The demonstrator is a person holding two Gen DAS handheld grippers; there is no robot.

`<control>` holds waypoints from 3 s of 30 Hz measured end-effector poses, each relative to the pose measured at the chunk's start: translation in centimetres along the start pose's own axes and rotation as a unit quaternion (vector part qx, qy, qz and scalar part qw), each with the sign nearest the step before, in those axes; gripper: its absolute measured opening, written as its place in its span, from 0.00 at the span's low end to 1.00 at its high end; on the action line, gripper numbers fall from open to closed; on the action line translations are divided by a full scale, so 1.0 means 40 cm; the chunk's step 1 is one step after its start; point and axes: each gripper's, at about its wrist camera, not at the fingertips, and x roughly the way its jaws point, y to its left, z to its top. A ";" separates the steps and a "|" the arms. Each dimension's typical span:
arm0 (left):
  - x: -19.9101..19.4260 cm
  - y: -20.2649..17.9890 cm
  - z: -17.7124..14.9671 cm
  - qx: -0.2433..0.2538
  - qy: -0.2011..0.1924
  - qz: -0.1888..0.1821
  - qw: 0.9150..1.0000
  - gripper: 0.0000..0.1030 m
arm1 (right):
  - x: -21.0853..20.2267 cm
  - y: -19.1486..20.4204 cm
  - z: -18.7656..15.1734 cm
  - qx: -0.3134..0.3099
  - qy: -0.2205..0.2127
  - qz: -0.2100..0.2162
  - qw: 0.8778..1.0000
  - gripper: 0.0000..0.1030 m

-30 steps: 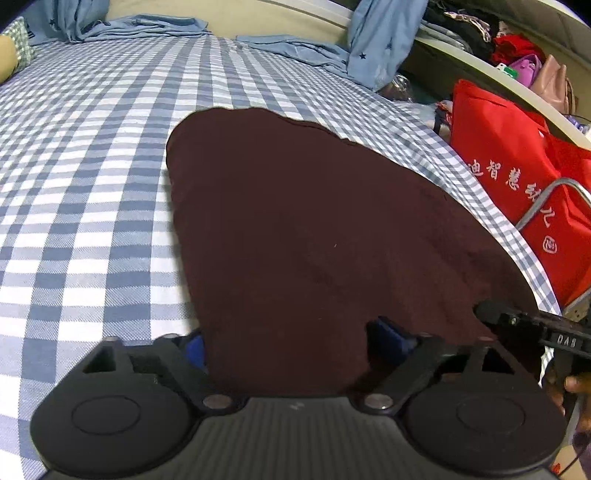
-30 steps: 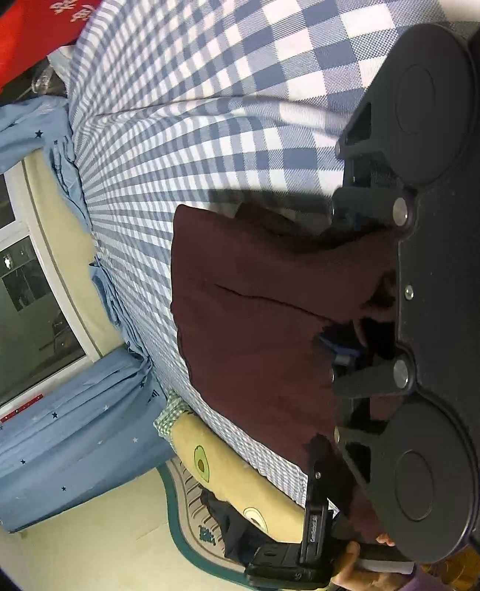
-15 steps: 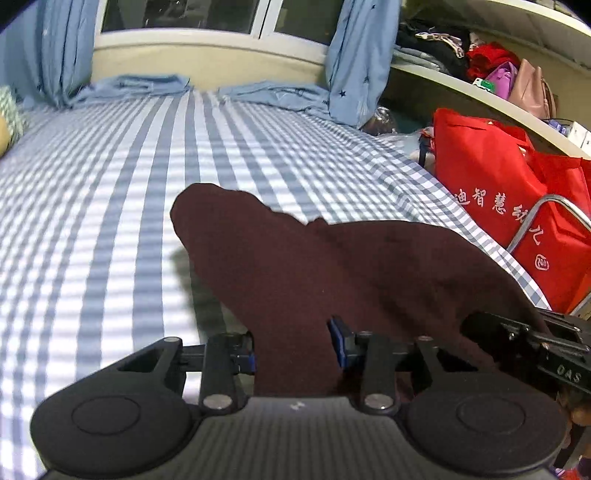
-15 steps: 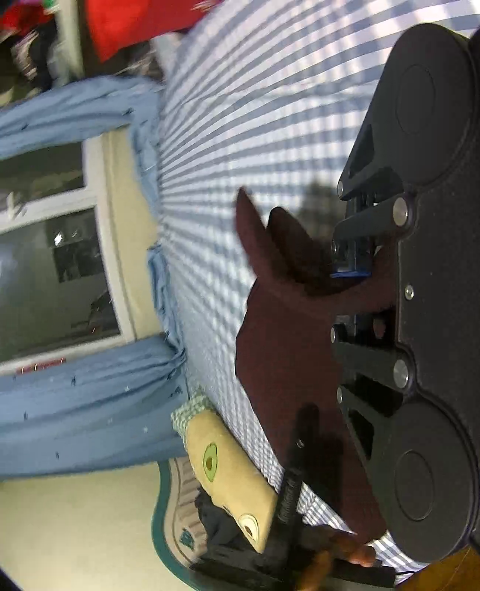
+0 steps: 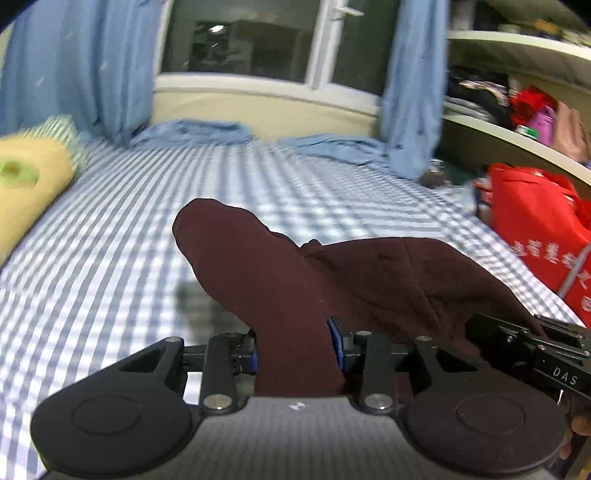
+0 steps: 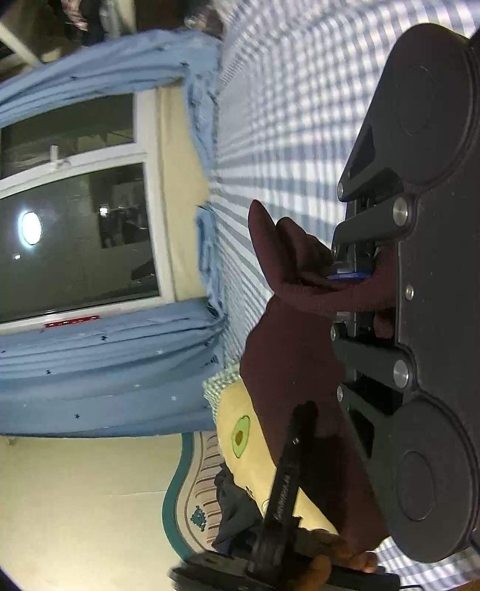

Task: Fold small clothes

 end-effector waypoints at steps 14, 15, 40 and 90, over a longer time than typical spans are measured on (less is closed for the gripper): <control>-0.031 0.095 -0.128 -0.074 0.009 0.058 0.996 0.87 | 0.006 -0.091 -0.102 0.102 0.057 -0.068 0.991 0.51; -0.046 0.087 -0.130 -0.072 0.005 0.062 0.995 0.88 | -0.005 -0.086 -0.105 0.097 0.055 -0.071 0.991 0.54; -0.596 -0.194 -0.311 -0.030 -0.152 0.120 0.981 0.99 | -0.541 0.175 -0.110 -0.017 -0.112 -0.077 0.991 1.00; -0.596 -0.171 -0.552 -0.030 -0.092 0.146 0.985 0.99 | -0.591 0.260 -0.331 -0.017 -0.059 -0.111 0.992 1.00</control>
